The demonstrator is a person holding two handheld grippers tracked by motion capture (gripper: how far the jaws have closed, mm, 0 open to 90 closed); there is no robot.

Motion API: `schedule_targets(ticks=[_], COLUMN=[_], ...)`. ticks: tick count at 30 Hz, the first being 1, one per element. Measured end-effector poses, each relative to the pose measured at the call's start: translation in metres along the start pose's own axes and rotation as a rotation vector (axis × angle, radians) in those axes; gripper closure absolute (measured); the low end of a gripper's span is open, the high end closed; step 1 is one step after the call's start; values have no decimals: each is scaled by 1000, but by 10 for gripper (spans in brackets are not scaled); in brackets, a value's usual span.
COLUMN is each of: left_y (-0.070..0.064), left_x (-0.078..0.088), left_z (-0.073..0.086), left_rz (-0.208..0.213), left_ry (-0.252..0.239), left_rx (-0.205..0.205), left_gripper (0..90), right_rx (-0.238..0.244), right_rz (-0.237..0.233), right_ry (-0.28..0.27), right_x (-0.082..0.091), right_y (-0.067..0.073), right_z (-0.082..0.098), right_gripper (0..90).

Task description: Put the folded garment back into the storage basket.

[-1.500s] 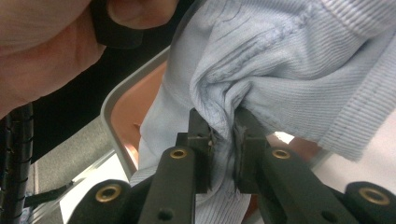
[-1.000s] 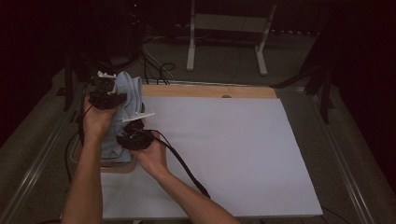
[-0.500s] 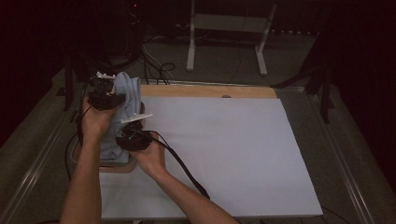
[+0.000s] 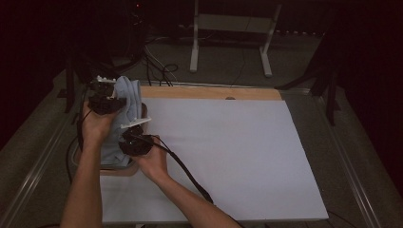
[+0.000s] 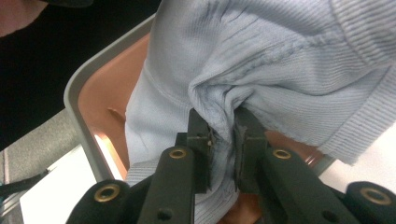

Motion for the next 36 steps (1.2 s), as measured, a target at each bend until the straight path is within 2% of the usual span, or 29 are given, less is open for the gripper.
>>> schedule_targets(ticks=[12,14,26,29,31,36], left_y=[2,3,7,7,8,7], left_x=[-5,-7,-11,-14,-16,-22], left_z=[4,6,13,16,18,23], left_rz=[-7,-7,-8,-7,-3,-10], left_ry=[18,24,40,45,50,72], left_rx=[5,8,14,19,20,11], left_gripper=[825,825,824,824,824,823], right_rx=[6,22,52,80,102,128], right_rz=[12,17,32,27,27,24], right_ry=[36,46,73,90,99,36], right_x=[-4,-5,-9,-9,-8,4], right_y=[-1,-1,-1,0,1,2], right_z=[4,5,9,10,12,6], right_gripper=[797,796,778,718,638,457])
Point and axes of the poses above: each handheld gripper's, and its own axes: x roughly backward along the jaws, z roughly out of its underside, y roughly to its left, the point moved 4 cm from there along -x, roughly forward along the jaws, and after that the axes turned 2 degrees about x, right-handed, at the moved point
